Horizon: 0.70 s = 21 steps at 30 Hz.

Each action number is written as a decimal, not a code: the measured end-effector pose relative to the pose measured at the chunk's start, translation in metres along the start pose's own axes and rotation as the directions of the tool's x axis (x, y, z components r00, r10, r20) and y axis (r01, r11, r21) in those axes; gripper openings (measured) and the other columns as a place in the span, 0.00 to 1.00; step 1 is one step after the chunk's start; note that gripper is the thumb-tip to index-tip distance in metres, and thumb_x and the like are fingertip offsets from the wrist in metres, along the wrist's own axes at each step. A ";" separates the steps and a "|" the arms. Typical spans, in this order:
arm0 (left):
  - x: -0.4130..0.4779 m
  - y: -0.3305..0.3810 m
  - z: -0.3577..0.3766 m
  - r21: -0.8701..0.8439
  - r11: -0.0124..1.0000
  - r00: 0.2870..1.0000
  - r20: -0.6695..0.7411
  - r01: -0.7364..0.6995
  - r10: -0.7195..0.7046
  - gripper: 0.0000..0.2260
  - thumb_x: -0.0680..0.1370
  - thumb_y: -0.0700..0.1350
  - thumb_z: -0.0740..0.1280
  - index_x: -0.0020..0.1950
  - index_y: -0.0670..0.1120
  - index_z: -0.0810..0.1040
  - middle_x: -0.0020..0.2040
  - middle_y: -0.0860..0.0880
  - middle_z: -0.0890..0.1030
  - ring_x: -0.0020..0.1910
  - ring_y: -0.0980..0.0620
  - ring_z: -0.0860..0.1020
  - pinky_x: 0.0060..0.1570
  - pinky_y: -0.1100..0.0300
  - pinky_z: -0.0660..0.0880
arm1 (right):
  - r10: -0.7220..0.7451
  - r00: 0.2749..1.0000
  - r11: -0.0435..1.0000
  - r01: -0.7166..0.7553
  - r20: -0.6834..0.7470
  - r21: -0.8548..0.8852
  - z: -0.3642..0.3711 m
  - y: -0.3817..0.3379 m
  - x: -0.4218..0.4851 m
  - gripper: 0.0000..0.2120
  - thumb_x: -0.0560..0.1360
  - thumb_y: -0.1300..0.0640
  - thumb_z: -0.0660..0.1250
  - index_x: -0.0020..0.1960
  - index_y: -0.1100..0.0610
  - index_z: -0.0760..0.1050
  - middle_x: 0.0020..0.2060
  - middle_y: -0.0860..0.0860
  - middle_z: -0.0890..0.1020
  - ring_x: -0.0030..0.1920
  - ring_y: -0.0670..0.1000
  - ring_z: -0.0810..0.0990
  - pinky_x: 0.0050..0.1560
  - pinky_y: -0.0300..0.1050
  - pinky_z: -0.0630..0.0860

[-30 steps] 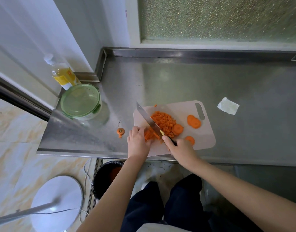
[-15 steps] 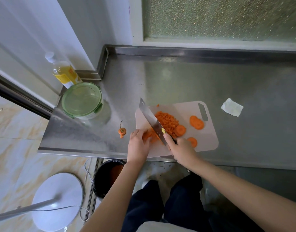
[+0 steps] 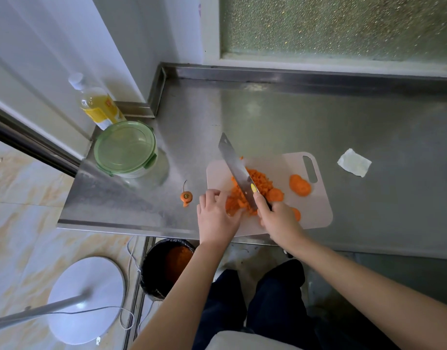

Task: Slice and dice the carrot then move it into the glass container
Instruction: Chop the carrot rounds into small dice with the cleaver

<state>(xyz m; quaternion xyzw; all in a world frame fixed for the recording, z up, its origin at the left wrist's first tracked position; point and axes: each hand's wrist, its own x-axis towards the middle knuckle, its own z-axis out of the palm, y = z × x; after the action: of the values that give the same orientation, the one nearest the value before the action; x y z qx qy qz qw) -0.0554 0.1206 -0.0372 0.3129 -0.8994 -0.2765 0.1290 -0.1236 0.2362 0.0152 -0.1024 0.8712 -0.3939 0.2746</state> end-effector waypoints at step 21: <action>0.001 -0.018 -0.004 -0.073 0.976 0.976 -0.089 -0.206 0.200 0.03 0.69 0.41 0.69 0.42 0.45 0.81 0.40 0.51 0.81 0.45 0.52 0.70 0.44 0.60 0.64 | -0.030 1.000 0.999 0.030 0.004 0.024 -0.009 0.001 -0.005 0.26 0.80 0.43 0.55 0.30 0.59 0.68 0.23 0.50 0.69 0.24 0.48 0.68 0.31 0.43 0.67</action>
<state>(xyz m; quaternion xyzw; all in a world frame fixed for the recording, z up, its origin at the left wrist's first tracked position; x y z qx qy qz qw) -0.0456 0.1067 -0.0439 0.2248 -0.9087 -0.2854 0.2057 -0.1244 0.2442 0.0215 -0.1133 0.8641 -0.4082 0.2719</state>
